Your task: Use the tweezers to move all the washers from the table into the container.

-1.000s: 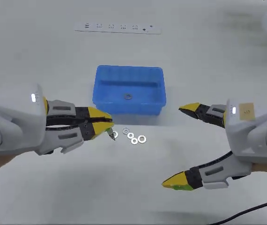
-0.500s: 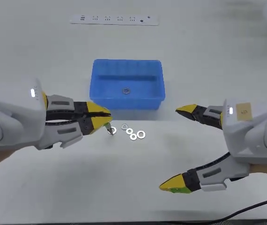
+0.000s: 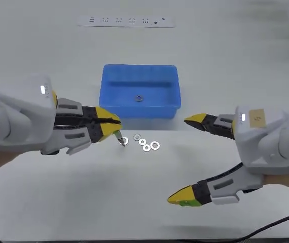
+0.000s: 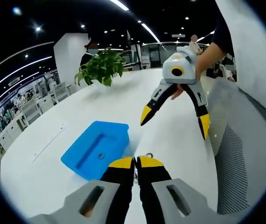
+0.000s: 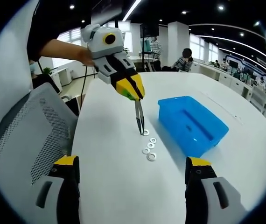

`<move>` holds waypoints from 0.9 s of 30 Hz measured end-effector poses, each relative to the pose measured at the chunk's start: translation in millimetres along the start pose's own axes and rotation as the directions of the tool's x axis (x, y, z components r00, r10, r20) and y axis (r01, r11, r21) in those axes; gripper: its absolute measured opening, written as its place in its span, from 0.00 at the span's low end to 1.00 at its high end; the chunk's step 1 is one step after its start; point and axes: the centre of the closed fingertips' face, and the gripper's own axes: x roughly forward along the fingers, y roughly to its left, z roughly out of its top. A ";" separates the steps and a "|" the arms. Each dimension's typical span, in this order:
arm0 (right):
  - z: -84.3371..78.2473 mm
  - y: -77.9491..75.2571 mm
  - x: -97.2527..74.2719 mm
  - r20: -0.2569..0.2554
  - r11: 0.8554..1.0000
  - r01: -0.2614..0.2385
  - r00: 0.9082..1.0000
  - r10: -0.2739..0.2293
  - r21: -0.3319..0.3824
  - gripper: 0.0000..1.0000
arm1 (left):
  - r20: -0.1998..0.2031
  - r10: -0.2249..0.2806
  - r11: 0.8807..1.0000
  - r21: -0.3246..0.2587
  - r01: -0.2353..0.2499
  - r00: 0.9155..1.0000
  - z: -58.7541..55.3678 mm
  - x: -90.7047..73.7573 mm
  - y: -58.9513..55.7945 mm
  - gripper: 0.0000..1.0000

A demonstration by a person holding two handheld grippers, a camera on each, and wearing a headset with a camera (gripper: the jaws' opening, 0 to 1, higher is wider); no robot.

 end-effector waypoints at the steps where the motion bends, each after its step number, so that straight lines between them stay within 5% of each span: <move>1: 2.0 -0.4 1.7 0.003 1.000 -0.004 1.000 0.004 -0.002 0.92 | -0.007 -0.003 1.000 0.009 0.003 1.000 0.1 0.2 -0.7 0.06; 12: 38.5 -11.0 41.0 0.063 0.998 -0.064 0.996 0.065 -0.018 0.60 | -0.019 -0.023 1.000 -0.023 0.022 1.000 -2.9 0.0 1.8 0.06; 27: 44.2 -9.8 84.5 -0.011 0.973 -0.195 0.981 0.195 -0.124 0.26 | -0.006 -0.051 0.998 -0.036 0.051 0.999 -0.2 6.5 -1.0 0.06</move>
